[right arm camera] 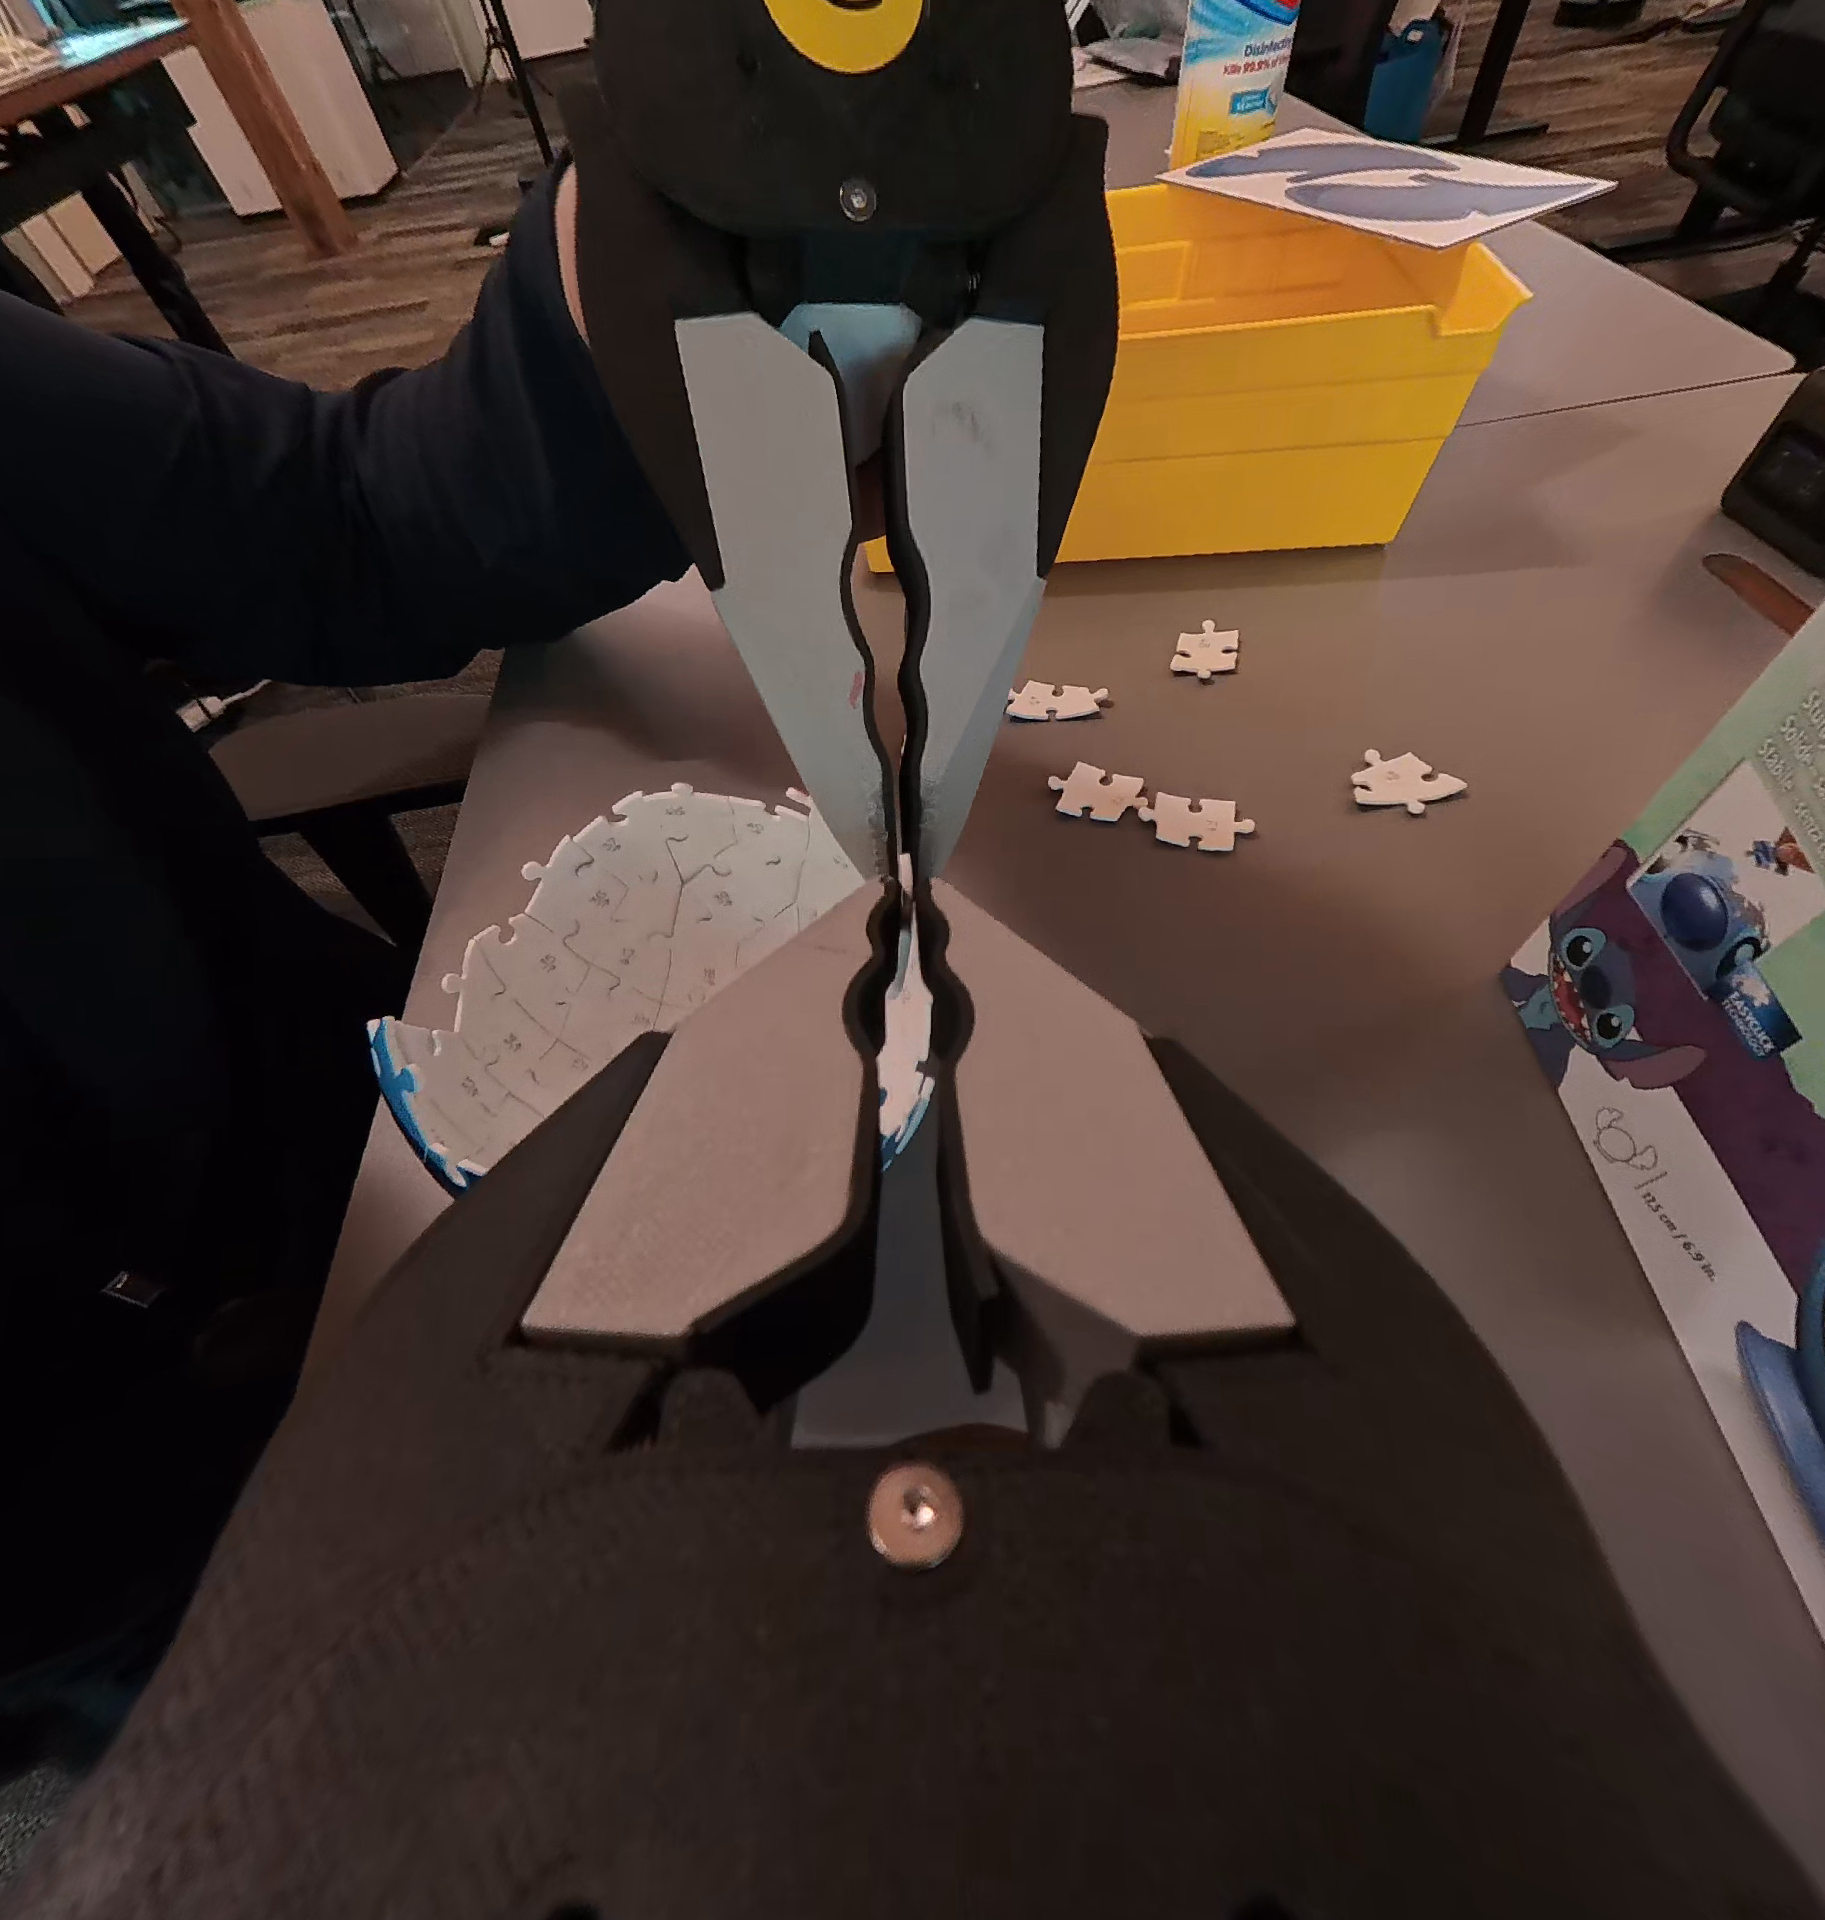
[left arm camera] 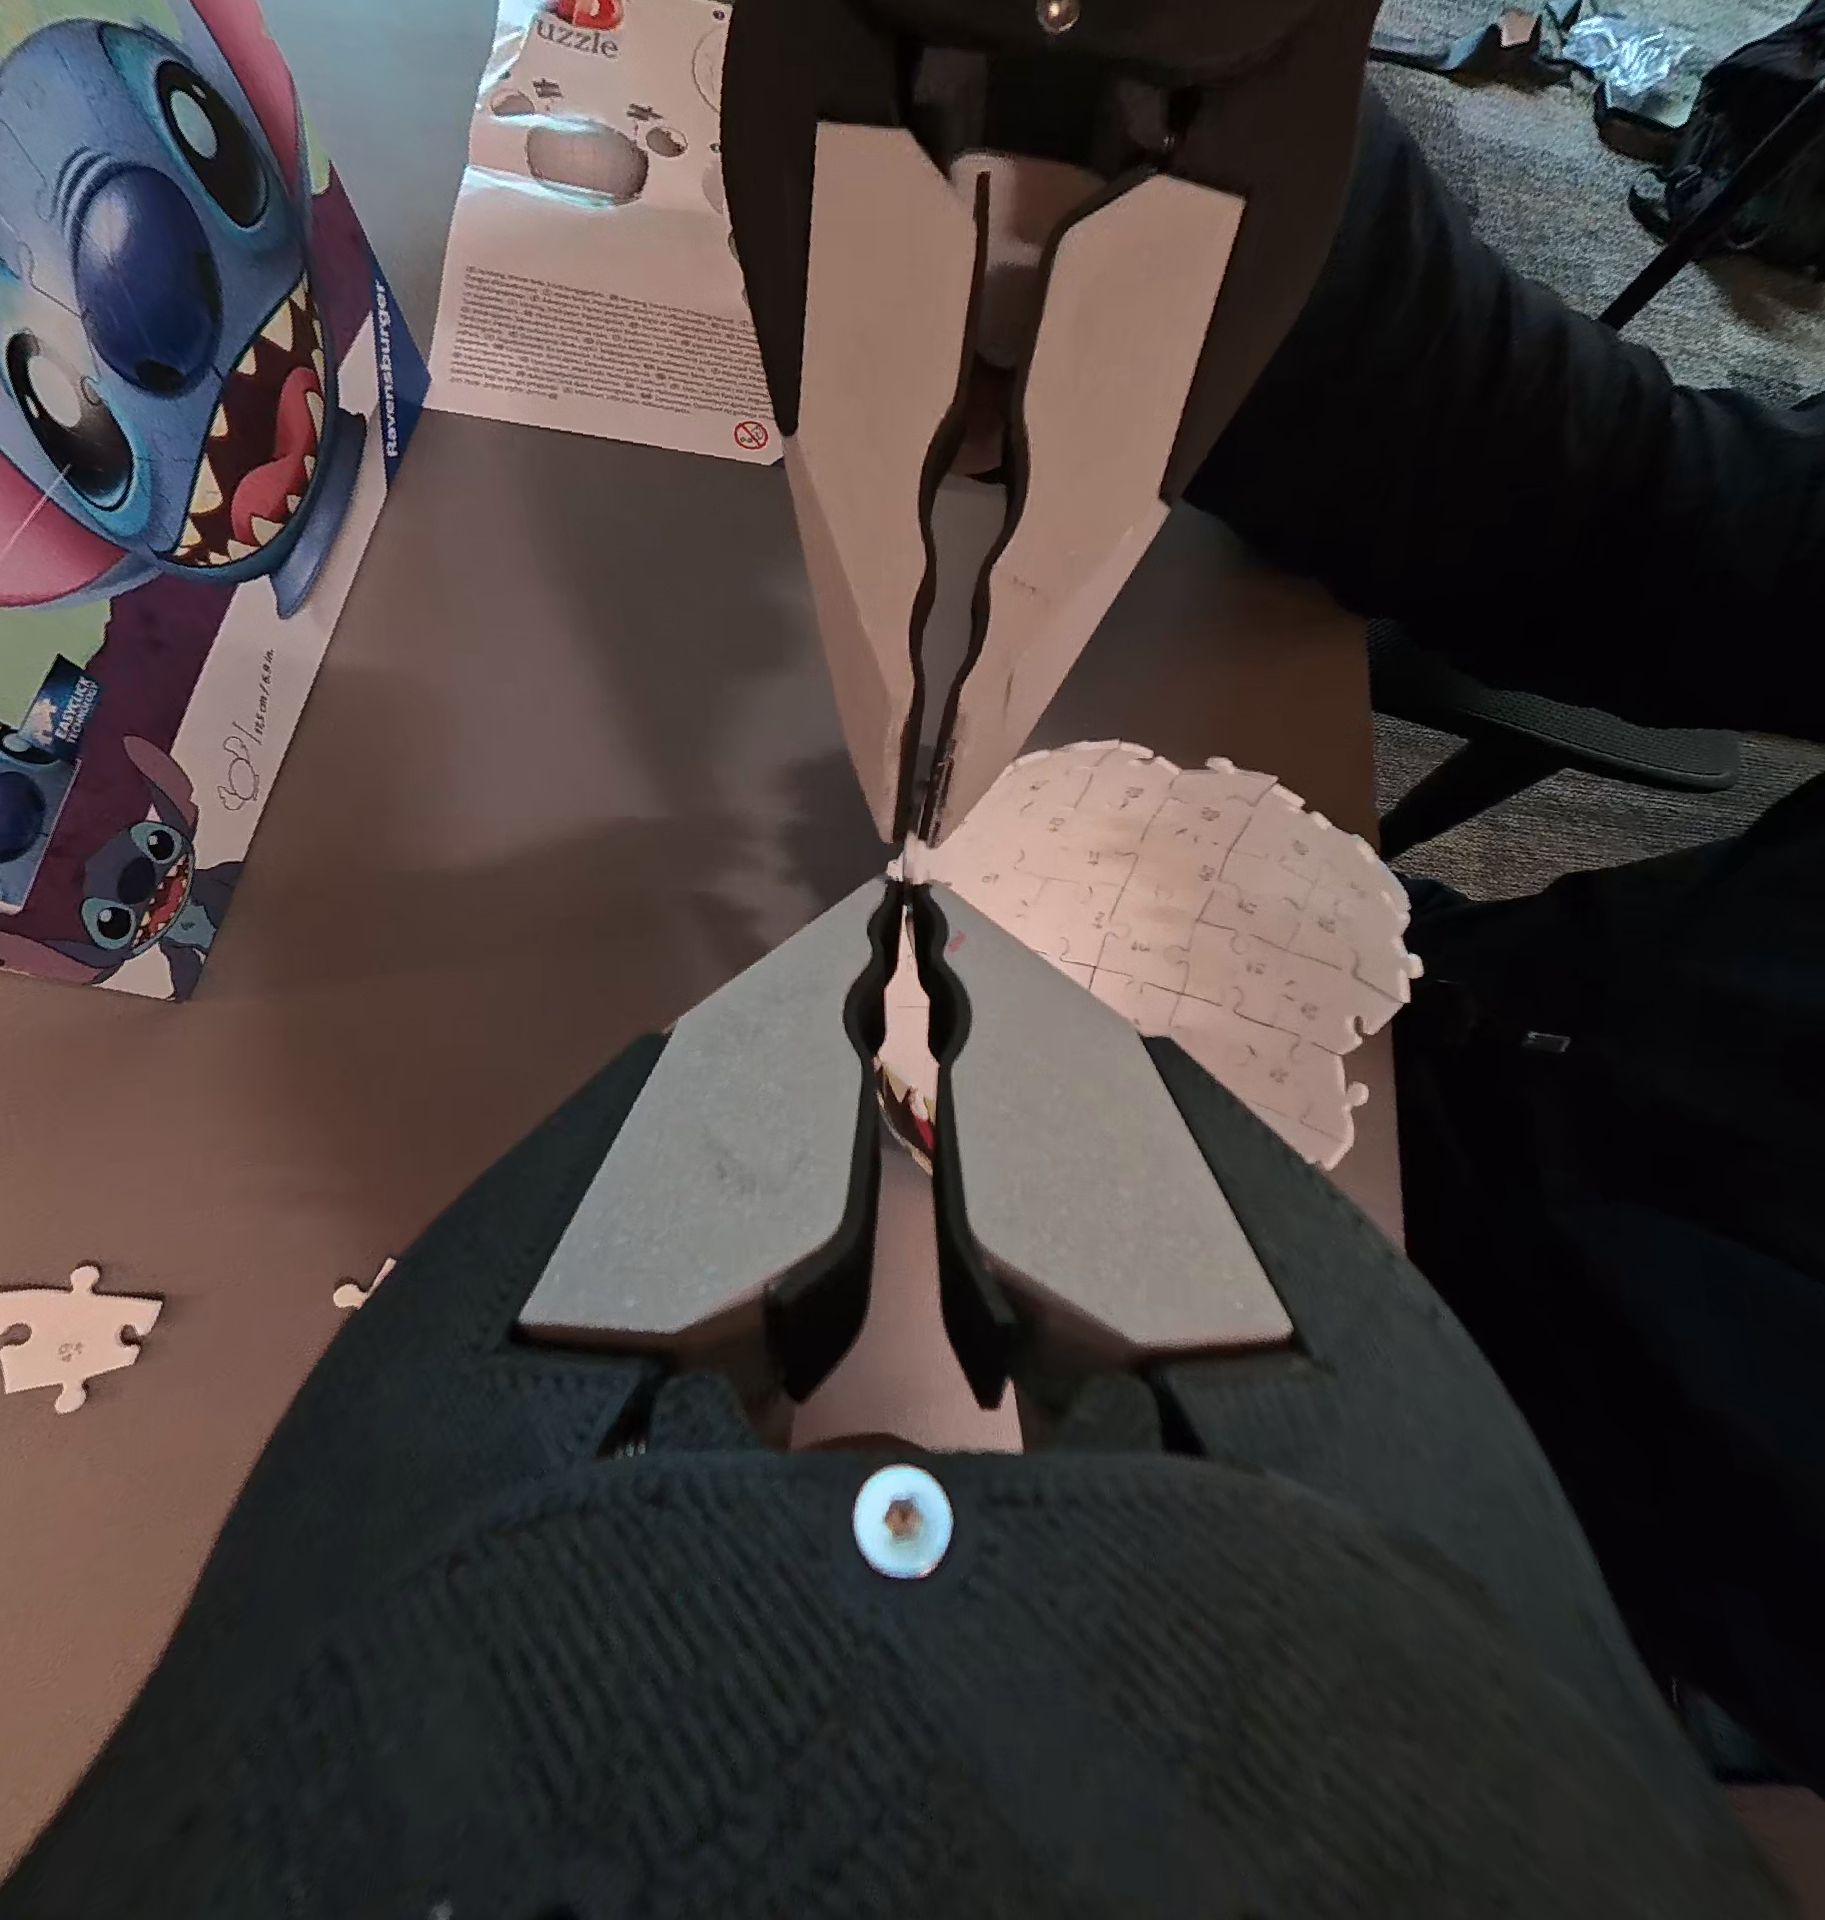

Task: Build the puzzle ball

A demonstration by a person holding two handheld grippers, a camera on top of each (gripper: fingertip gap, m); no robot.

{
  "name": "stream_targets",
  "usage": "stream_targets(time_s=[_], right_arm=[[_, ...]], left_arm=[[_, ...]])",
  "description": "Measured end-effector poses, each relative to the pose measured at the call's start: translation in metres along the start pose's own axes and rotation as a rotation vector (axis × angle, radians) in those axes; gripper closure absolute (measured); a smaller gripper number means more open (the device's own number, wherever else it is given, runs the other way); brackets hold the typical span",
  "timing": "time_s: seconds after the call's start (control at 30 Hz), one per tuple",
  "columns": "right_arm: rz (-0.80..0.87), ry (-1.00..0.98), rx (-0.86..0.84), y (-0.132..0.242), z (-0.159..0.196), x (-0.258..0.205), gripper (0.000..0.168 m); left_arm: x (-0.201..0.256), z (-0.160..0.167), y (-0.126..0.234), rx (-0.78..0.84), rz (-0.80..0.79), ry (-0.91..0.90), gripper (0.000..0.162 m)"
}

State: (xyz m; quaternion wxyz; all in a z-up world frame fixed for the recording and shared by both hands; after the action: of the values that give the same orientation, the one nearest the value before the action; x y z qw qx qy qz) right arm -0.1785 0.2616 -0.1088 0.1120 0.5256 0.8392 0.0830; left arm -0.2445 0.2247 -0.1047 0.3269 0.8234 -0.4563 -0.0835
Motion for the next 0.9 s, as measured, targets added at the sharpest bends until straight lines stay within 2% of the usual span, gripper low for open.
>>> stream_targets(time_s=[0.9], right_arm=[[0.01,0.036,-0.1,-0.004,0.011,-0.003,0.168]], left_arm=[[0.003,0.007,-0.011,-0.06,-0.001,-0.034,0.162]])
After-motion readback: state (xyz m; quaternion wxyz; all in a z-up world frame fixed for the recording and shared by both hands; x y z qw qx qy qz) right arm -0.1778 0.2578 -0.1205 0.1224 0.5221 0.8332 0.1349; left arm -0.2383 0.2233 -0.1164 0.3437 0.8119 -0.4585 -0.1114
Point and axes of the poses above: each gripper's, where its closed fingertips meet, y back along the fingers, z out of its underside, x = y × z across the jaws, the point moved 5 cm from there along y, back along the fingers, and after that the axes turned 7 degrees about x, right-handed, at the moved point
